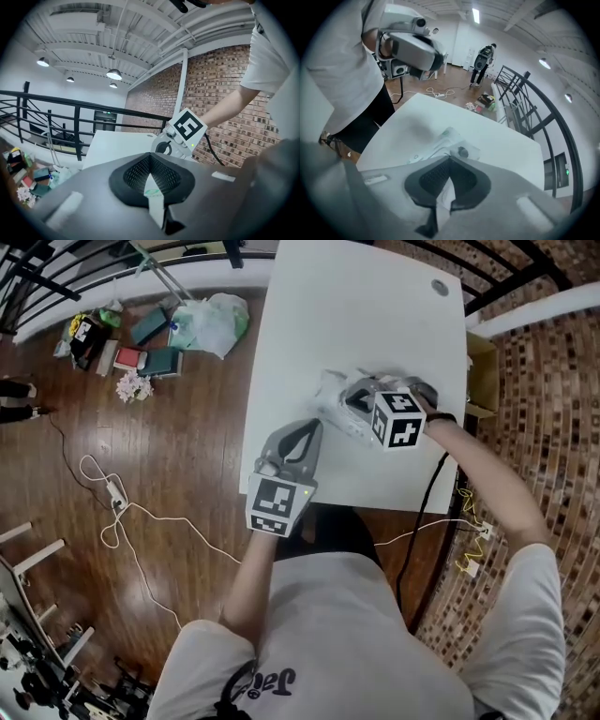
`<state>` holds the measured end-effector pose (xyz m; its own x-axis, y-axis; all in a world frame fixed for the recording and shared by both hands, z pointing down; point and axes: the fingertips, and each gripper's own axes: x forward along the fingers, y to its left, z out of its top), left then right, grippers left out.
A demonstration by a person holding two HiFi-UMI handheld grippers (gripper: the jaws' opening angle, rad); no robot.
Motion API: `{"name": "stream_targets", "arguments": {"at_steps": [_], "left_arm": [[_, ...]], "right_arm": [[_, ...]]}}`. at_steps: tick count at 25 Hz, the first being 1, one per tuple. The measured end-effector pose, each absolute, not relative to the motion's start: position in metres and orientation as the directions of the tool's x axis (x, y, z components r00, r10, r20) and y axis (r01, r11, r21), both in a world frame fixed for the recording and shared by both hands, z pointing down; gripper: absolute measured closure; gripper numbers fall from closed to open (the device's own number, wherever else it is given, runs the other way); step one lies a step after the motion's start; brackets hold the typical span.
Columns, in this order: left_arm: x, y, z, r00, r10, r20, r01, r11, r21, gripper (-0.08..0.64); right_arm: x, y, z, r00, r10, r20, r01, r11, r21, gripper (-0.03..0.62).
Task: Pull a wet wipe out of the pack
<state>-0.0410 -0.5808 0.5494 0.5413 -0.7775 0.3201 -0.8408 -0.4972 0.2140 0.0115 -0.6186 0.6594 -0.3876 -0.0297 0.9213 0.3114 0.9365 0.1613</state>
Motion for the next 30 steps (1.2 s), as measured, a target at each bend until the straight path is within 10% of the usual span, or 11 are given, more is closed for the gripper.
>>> {"name": "stream_targets", "arguments": {"at_steps": [30], "left_arm": [[0.011, -0.572, 0.484, 0.637, -0.735, 0.232, -0.771, -0.614, 0.171, 0.545]], "right_arm": [[0.098, -0.657, 0.411, -0.592, -0.504, 0.628, -0.232, 0.854, 0.466, 0.6]]}}
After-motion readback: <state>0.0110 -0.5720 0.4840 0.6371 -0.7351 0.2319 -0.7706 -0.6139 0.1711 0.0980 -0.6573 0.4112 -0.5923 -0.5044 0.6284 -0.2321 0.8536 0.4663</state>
